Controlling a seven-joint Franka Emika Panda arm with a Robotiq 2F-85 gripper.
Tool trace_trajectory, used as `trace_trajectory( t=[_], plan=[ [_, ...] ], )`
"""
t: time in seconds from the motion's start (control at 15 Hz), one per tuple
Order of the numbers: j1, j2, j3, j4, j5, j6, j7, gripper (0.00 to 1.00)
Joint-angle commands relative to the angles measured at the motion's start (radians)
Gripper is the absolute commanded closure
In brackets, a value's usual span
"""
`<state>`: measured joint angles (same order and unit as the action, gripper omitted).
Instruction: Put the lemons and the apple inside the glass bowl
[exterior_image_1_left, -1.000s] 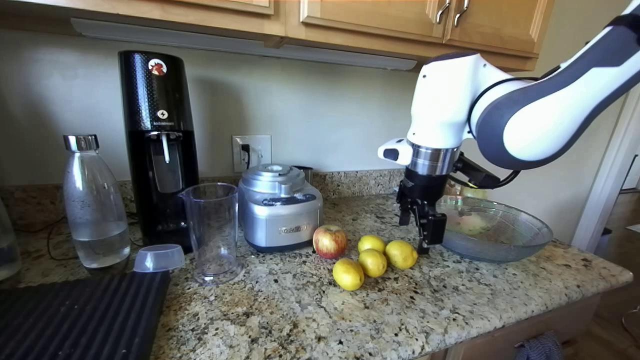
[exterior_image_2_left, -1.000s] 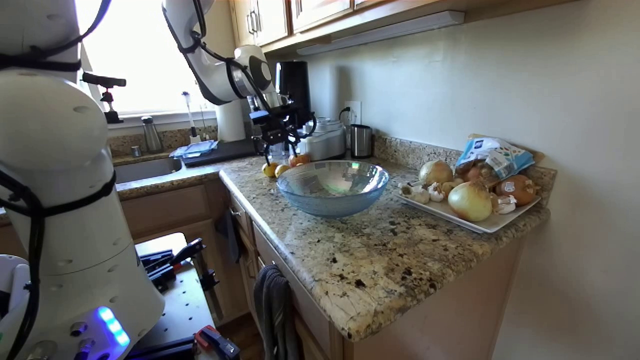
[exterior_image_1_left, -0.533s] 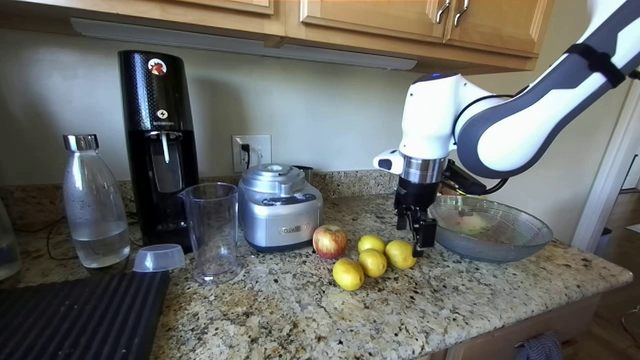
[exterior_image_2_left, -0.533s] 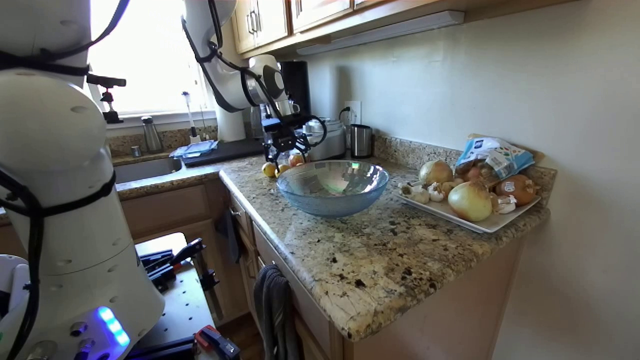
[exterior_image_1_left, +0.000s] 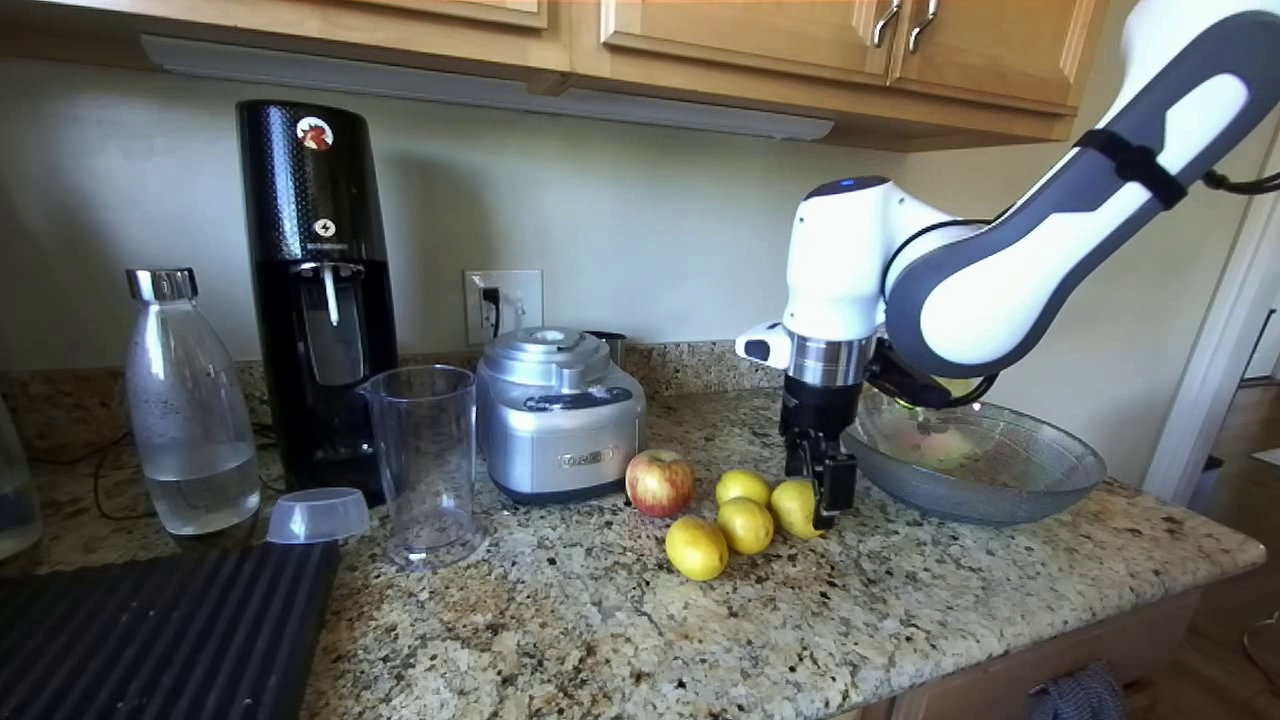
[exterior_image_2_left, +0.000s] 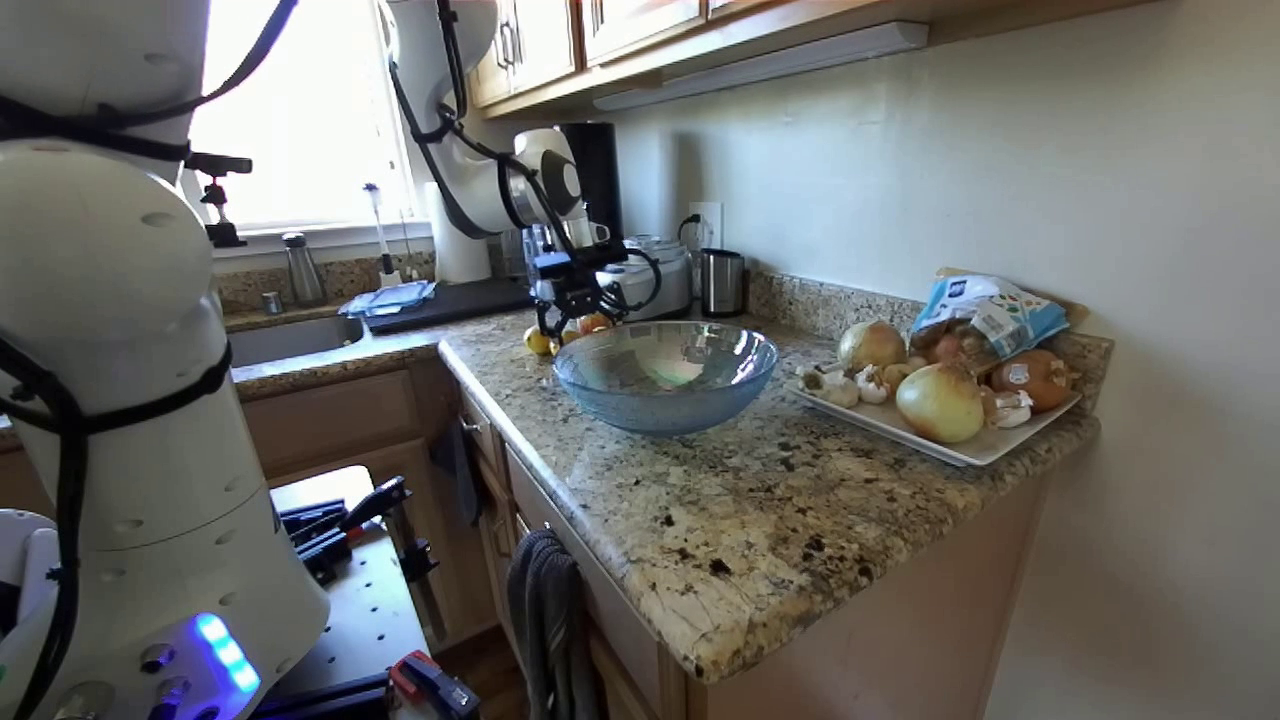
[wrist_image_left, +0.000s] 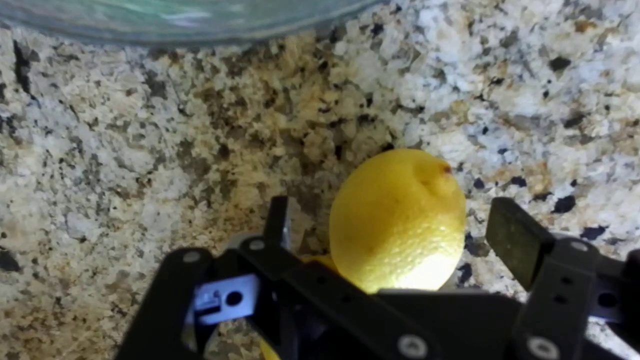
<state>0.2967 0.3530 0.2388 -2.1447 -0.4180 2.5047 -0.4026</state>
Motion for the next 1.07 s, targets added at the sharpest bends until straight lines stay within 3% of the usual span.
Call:
trace_trajectory(
  t=[0.0, 0.07, 0.13, 0.47, 0.73, 1.0],
  plan=[
    [-0.001, 0.010, -0.008, 0.001, -0.023, 0.032, 0.023, 0.00],
    [-0.003, 0.010, -0.006, 0.001, -0.019, 0.030, 0.020, 0.06],
    [-0.006, 0.007, -0.005, -0.003, -0.014, 0.029, 0.018, 0.26],
    [-0.022, -0.010, 0.007, -0.023, 0.030, 0.025, 0.003, 0.59],
    [-0.048, -0.052, 0.031, -0.049, 0.100, 0.009, -0.024, 0.66],
    [-0.083, -0.120, 0.061, -0.093, 0.196, -0.004, -0.069, 0.66]
  ],
)
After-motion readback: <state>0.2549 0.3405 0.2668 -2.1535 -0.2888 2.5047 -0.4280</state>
